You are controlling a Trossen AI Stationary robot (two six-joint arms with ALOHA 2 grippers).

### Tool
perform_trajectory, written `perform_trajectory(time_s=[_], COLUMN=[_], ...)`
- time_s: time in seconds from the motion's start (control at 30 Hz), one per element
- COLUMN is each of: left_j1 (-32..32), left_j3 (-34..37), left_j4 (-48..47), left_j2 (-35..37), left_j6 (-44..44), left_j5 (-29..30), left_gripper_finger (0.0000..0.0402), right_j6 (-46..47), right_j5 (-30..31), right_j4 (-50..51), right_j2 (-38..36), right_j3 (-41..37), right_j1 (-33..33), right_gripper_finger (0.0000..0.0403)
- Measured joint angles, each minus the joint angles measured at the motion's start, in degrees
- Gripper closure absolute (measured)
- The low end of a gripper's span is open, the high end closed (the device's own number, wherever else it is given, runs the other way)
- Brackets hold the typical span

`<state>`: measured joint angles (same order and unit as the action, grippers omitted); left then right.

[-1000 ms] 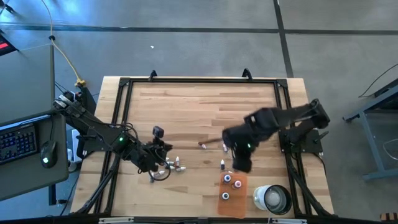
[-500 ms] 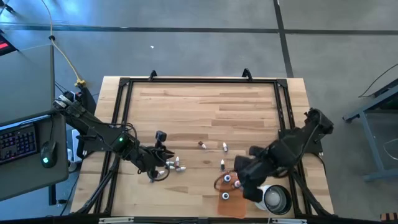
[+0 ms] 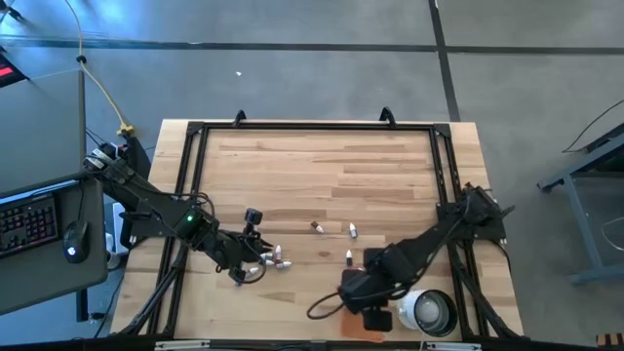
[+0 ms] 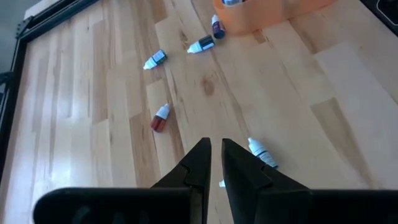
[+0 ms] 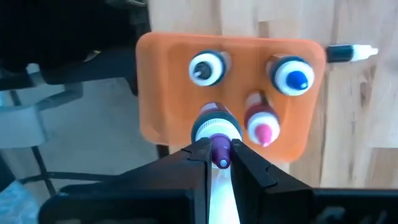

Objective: Pick & Place food coloring
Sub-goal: Put the large purple food coloring bottle into the orange bin

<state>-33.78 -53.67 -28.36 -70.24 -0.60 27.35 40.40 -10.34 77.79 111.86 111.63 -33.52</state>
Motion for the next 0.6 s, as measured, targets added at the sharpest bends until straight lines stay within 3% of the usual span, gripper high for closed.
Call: perform_trajectory(time_s=[0.33, 0.6], left_j1=[0.00, 0.00], left_j3=[0.00, 0.00], left_j4=[-0.02, -0.07], left_j2=[0.00, 0.00], left_j6=[1.24, 2.38], left_j5=[0.00, -1.38], left_gripper_finger=[0.0365, 0.0365], right_j6=[-2.35, -1.96], right_j5=[0.65, 5.42], right_j4=[1.13, 3.13], right_j2=[5.62, 7.51], right_j3=[0.00, 0.00], right_j1=[0.13, 0.16], right_gripper_finger=[0.0371, 0.0353])
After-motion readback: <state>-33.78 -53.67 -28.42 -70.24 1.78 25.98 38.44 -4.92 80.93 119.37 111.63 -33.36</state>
